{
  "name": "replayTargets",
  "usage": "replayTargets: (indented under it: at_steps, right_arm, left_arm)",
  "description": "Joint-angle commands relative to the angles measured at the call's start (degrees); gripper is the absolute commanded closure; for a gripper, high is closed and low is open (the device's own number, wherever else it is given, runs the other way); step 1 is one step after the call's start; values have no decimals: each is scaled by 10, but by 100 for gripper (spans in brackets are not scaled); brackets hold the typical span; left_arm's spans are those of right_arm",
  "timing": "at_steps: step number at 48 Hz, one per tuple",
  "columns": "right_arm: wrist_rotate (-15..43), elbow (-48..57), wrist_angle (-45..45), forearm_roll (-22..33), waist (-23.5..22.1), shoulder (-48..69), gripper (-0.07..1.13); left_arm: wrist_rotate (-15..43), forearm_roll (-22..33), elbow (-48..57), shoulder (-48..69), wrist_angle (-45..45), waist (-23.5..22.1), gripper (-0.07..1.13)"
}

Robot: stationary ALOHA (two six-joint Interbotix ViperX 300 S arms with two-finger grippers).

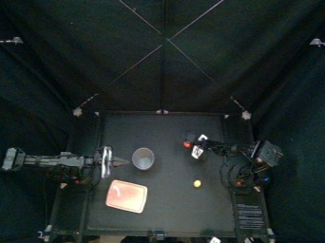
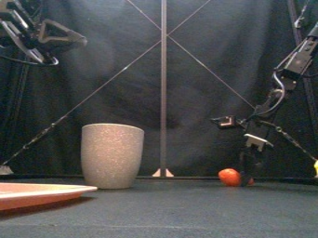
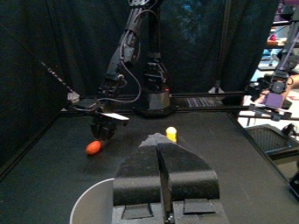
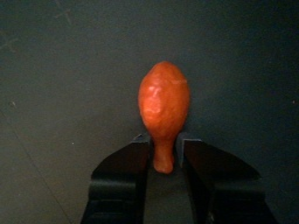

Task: Pick the drumstick then place it on the pink plate
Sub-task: Place drumstick on the pink plate

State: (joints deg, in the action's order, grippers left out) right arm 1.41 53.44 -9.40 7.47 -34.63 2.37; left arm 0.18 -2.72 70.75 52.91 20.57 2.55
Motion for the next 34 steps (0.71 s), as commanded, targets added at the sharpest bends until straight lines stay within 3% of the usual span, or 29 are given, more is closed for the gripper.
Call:
replayTargets:
  at_steps: [1,20,34]
  right_arm:
    - [1,1,-4,-9,6,22,48]
    - [1,2,4,-48,68,98,55]
    - [1,-34,49,-116,233,160,55]
  left_arm:
    - [0,-2,-7,-2,8,-1,101]
    - [-1,0,-7,-2,11,-1,101]
    - [0,1,-7,-2,11,0,101]
